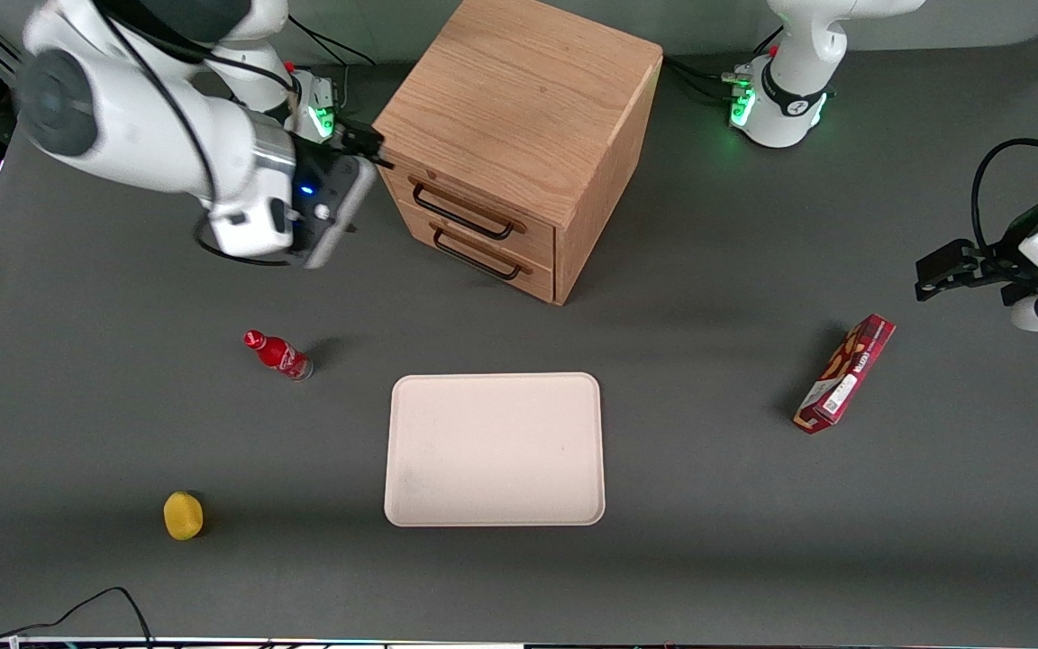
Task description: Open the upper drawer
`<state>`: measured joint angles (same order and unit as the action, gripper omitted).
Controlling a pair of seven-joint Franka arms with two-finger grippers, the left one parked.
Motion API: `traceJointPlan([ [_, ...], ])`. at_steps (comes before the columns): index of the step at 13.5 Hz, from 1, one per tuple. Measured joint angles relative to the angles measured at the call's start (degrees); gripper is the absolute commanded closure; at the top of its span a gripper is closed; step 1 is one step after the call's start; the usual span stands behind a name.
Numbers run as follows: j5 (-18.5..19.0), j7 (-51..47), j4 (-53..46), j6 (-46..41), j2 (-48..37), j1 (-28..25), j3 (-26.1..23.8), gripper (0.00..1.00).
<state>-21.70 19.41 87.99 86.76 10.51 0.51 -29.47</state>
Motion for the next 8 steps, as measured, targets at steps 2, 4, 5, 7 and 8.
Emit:
traceJointPlan([
  [2, 0.1, 1.1, 3.9, 5.2, 1.2, -0.3, -2.5, 0.00],
  [4, 0.9, 4.5, 8.6, 10.1, 1.4, -0.5, -4.2, 0.00],
  [5, 1.3, 6.2, 10.7, 11.9, 1.5, -0.6, -4.5, 0.00],
  [7, 1.6, 8.0, 14.0, 15.5, 1.5, -0.6, -4.5, 0.00],
  [8, 1.7, 8.5, 15.4, 17.4, 1.5, -0.6, -4.7, 0.00],
])
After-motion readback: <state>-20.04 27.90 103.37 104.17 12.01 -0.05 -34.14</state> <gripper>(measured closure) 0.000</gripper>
